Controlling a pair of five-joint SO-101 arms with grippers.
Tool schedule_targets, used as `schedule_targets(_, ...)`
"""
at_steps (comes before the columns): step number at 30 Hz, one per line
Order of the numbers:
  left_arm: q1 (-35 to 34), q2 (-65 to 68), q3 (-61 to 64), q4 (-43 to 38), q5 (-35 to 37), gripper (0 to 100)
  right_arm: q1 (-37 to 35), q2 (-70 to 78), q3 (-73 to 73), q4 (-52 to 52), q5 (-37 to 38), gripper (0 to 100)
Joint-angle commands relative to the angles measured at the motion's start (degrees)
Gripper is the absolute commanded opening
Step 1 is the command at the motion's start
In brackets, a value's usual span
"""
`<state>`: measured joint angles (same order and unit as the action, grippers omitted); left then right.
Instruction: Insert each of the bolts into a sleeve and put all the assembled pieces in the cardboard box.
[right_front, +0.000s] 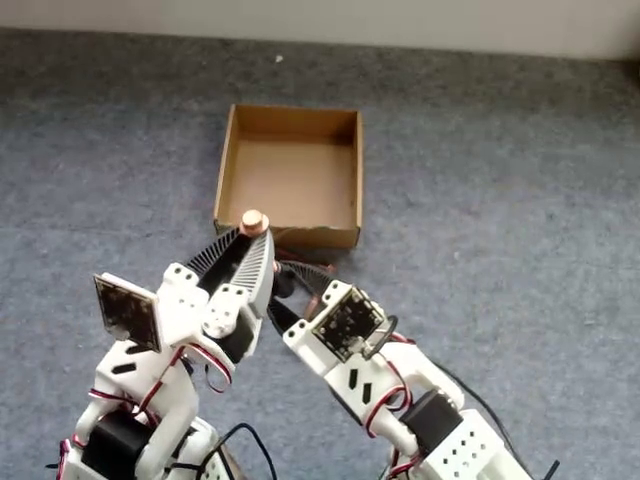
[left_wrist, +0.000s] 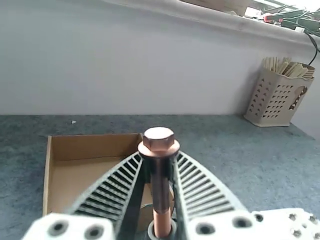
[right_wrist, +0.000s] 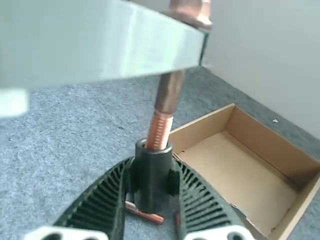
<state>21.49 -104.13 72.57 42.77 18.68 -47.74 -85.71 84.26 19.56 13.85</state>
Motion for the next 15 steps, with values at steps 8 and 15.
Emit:
schedule_targets(8, 1.4, -0.1, 1.8, -1.5, -0.8, 1, 2.7, -13.9, -0.9, -1.4, 0.4, 0.6)
schedule_targets(15, 5.4, -0.1, 5.8, -4.7, -1.0, 1, 6.2, -18.2, 1.8, 0.3, 0.4, 0.6)
